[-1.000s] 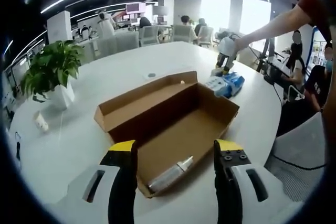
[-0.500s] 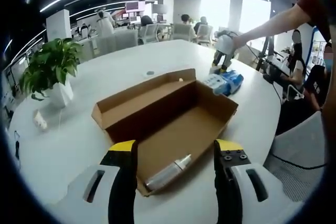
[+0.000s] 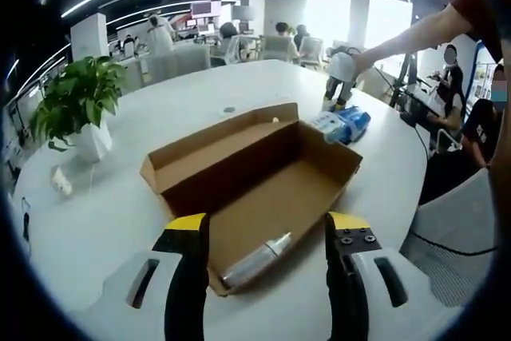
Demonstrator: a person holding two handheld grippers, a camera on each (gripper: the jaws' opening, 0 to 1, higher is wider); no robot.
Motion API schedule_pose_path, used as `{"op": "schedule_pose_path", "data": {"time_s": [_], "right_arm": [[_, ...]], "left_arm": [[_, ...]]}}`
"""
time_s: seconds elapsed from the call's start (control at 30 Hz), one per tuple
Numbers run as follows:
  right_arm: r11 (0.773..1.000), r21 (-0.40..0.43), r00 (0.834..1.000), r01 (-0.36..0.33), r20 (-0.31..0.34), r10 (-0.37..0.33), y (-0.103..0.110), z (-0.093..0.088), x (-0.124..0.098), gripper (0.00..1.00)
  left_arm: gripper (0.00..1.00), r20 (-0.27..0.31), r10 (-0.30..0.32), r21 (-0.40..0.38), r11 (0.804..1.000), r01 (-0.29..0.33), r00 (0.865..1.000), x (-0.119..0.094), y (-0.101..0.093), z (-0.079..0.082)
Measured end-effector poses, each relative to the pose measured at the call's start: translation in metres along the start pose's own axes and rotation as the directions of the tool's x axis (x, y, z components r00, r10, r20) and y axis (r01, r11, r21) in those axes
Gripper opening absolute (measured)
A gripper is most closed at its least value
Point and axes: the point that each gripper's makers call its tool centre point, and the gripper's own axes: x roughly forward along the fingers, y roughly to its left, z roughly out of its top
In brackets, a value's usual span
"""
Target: Operate the shoe box by opening the lid, removing the specified soft item, and placing it in the target area until the item is outside and the box remains undamaged.
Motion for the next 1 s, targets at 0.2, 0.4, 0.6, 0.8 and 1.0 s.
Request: {"op": "schedule_pose_path", "data": {"time_s": [0.2,0.4,0.6,0.8,1.0], "right_arm": [[1.000,0.008,1.000,0.016,0.013,-0.016,-0.002,0.005,-0.003,0.23],[0.999,0.021,0.999,0.026,0.031,-0.027,-0.001,0.010,-0.010,0.27],[0.998,0.040,0.997,0.047,0.054,-0.049,-0.001,0.015,-0.024,0.29],[0.987,0.124,0.988,0.097,0.106,-0.110,-0.008,0.021,-0.048,0.30],[0.945,0.293,0.951,0.143,0.225,-0.214,-0.018,0.040,-0.080,0.30]], "left_arm": [[0.59,0.005,-0.003,0.004,1.000,0.003,1.000,0.000,-0.001,0.003],[0.59,0.009,-0.005,0.007,1.000,0.005,1.000,-0.001,-0.002,0.004],[0.59,0.017,-0.005,0.008,1.000,0.005,1.000,-0.002,-0.002,0.005],[0.59,0.029,-0.009,0.013,1.000,0.008,1.000,-0.004,-0.003,0.008],[0.59,0.057,-0.008,0.005,1.000,0.008,0.998,-0.007,-0.004,0.015]]}}
